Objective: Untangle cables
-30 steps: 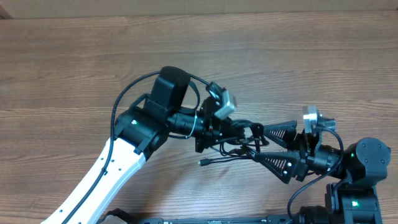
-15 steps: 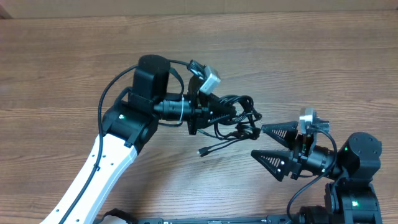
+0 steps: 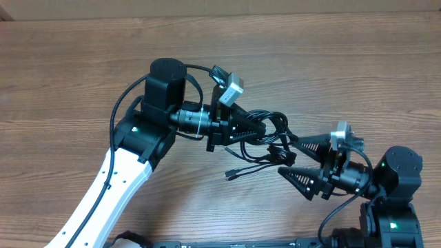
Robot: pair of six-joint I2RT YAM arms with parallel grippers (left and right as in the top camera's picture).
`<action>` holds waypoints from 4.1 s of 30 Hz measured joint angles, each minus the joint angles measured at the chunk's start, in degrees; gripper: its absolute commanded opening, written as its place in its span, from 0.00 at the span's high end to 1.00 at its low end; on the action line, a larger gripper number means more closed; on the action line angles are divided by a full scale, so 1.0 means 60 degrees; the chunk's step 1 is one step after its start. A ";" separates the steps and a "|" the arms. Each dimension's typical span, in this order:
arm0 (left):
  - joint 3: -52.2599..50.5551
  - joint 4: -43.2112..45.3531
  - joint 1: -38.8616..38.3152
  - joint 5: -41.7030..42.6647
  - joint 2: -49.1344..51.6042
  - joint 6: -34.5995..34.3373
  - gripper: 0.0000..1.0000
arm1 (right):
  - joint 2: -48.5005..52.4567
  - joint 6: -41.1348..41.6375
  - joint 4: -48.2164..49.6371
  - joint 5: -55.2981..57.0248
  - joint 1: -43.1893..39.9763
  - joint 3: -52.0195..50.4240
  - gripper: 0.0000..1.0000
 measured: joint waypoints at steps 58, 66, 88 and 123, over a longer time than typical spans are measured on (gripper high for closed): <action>0.0007 -0.1705 -0.0794 0.0455 0.0000 0.4368 0.38 | 0.0011 0.5552 0.3453 -0.0878 0.0000 0.0000 0.96; 0.0007 -0.1694 -0.1220 0.0452 0.0000 0.4386 0.59 | 0.0011 0.5643 0.3625 -0.1071 0.0000 0.0000 0.96; 0.0007 -0.1472 -0.1217 -0.1523 0.0000 0.2878 0.96 | 0.0011 0.5351 0.2721 -0.1235 0.0000 0.0000 0.12; 0.0007 -0.0288 -0.1453 -0.3748 0.0000 -0.1665 0.96 | 0.0076 0.4302 0.1792 -0.0426 -0.0004 0.0000 0.96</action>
